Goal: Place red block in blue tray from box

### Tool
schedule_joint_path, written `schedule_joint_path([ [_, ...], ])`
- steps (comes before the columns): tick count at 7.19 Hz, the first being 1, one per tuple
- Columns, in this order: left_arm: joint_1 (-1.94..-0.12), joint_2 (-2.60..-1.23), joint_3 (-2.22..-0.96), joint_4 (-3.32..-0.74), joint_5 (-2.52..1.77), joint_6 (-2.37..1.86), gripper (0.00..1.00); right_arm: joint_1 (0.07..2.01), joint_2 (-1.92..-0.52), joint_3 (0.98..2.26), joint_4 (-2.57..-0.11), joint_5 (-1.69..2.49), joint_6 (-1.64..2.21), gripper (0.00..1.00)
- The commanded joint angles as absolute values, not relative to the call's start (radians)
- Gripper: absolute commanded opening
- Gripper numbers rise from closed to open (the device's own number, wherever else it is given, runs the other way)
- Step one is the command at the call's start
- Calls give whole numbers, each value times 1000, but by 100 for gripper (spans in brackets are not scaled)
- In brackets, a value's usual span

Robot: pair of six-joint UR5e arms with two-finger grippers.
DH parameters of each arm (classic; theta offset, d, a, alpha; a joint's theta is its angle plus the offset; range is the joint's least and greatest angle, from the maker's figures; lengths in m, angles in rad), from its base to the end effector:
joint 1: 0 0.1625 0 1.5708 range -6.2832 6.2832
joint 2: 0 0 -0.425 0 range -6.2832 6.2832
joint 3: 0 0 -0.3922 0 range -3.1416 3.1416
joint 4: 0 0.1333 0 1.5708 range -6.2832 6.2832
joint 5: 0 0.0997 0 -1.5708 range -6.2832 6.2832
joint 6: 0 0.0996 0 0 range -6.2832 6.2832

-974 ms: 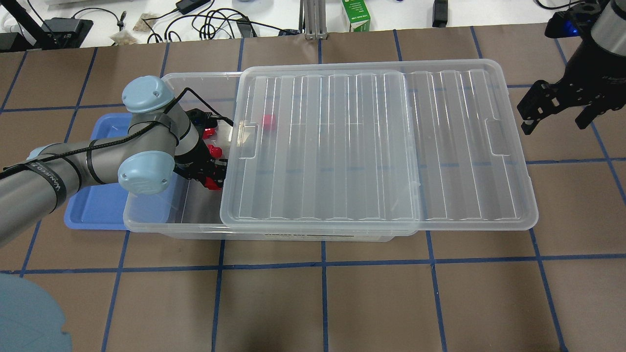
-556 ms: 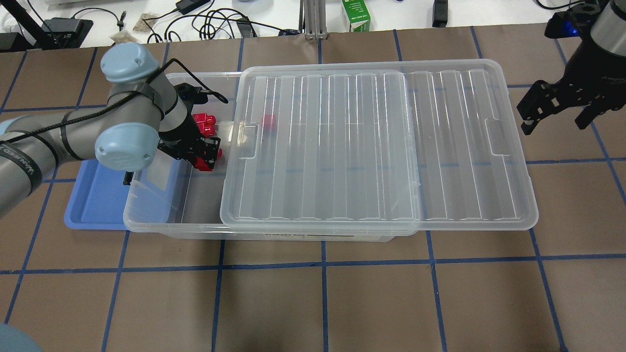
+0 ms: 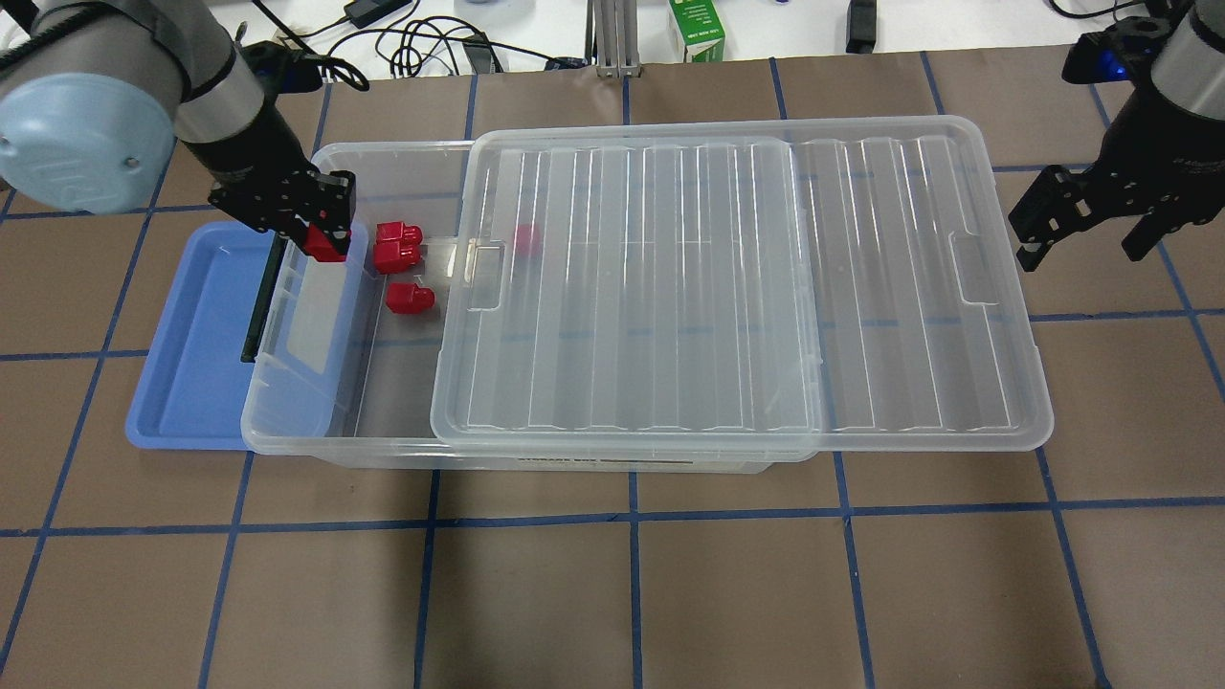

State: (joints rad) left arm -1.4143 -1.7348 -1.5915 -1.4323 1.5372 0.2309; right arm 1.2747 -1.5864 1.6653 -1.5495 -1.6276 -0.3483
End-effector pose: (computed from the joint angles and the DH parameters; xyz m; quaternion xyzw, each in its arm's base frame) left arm -0.0493 -0.5645 0.4057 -0.0368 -0.9989 -0.0194 0.0209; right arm -0.0161 -0.4902 0.4476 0.0275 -0.9980 -0.0565 0.0111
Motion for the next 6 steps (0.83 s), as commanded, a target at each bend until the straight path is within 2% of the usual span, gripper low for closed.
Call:
schedule_joint_path([
  [1, -1237, -1730, -1591, -1442, 1542, 459, 11, 1275, -1588, 1667, -1552, -1628, -347, 100],
  [3, -1073, -1790, -1608, -1396, 1531, 697, 11, 1273, -1588, 1667, -1555, -1628, -348, 100],
  [4, -1046, -1842, -1629, -1323, 1526, 724, 11, 1273, -1588, 1667, -1557, -1628, -348, 100],
  [6, -1048, -1907, -1794, -1020, 1526, 716, 9, 1275, -1588, 1667, -1557, -1628, -348, 100],
])
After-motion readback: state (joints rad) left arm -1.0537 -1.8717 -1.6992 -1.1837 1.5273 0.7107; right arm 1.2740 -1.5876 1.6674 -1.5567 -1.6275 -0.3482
